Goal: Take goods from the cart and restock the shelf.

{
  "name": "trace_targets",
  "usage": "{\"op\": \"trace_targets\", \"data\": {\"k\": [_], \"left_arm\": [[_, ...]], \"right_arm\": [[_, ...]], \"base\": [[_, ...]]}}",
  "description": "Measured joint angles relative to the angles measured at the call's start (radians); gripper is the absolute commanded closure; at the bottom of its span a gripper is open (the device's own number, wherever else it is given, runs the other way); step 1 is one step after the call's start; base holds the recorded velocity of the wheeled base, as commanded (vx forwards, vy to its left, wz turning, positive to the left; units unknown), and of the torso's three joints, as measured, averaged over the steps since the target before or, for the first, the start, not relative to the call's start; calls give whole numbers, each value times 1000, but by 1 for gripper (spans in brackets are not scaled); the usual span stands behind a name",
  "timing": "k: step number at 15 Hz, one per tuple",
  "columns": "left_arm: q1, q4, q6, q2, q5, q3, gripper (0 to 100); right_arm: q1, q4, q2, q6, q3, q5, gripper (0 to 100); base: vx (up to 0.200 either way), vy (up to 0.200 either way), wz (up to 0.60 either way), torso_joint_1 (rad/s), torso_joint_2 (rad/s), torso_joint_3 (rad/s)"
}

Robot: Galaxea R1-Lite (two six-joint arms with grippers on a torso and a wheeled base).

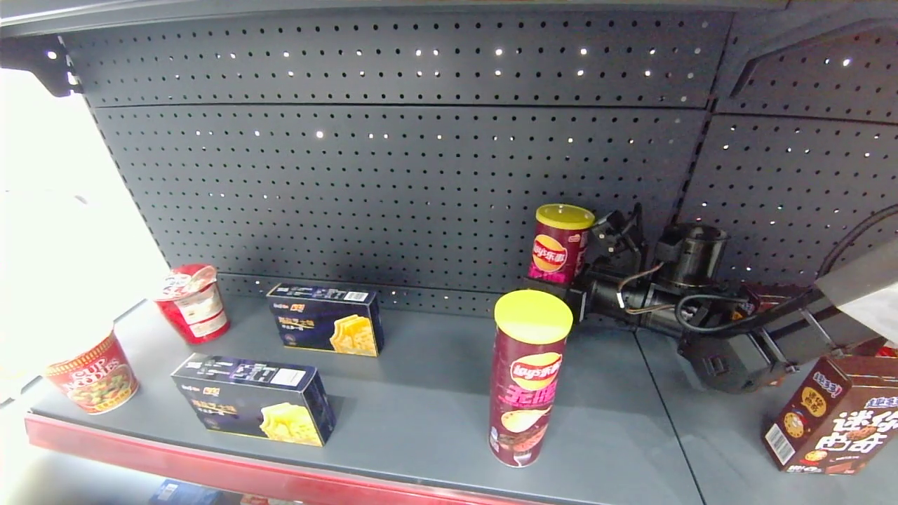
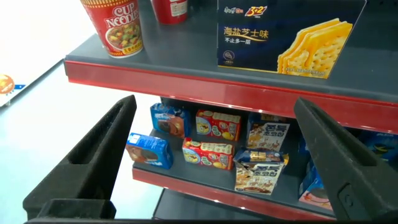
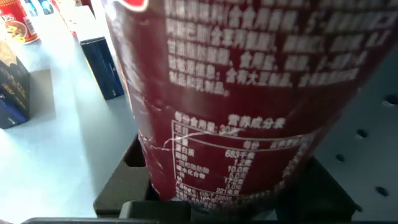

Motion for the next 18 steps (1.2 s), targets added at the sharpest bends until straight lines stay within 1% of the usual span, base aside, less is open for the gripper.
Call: {"op": "trace_targets", "data": {"k": [14,15,18], "left_arm": [[0,0,0,0,0,0,0],[0,0,0,0,0,0,0],[0,0,0,0,0,0,0]], "right_arm": [[1,-56,60,-35,16,-3,100],[2,-60,63,-35,15,-5,0],[3,-58,64,-36,16,-11,0]], "base": [[0,0,0,0,0,0],[0,0,0,0,0,0],[0,0,0,0,0,0]]}}
